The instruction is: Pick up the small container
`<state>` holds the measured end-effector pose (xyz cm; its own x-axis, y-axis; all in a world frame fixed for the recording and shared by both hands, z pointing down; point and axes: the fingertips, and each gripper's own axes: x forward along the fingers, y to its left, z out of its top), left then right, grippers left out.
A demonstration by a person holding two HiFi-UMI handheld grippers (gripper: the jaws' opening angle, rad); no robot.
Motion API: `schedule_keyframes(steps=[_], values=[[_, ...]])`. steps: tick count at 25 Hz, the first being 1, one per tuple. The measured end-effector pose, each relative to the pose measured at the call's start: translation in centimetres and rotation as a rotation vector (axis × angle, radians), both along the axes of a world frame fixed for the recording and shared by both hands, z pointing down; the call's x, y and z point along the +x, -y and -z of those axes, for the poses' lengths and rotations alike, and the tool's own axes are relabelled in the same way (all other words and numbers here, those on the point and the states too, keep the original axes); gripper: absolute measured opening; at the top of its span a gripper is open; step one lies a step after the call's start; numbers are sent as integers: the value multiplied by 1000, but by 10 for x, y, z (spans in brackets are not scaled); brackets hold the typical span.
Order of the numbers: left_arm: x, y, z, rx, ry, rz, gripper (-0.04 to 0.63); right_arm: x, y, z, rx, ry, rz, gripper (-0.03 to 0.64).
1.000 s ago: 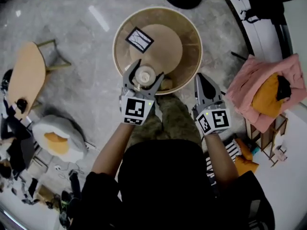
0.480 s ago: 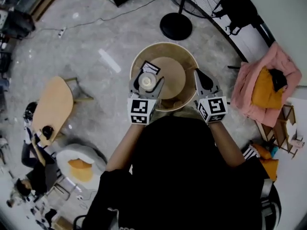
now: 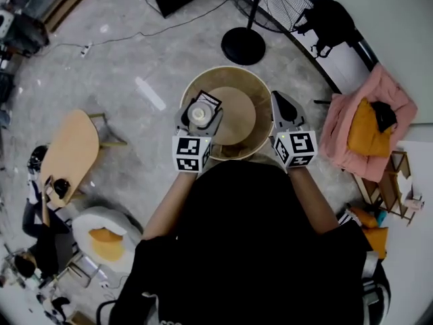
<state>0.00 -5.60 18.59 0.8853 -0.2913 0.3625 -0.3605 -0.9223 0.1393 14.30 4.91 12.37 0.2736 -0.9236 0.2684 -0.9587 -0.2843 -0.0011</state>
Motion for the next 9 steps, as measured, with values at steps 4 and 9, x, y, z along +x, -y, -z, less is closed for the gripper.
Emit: schedule_keyframes(steps=[4, 9], values=[[-3, -5, -2, -7, 4, 2, 365, -4, 1, 5, -2, -17, 4, 17], [-3, -5, 0, -2, -7, 7, 364, -3, 2, 4, -1, -21, 3, 15]])
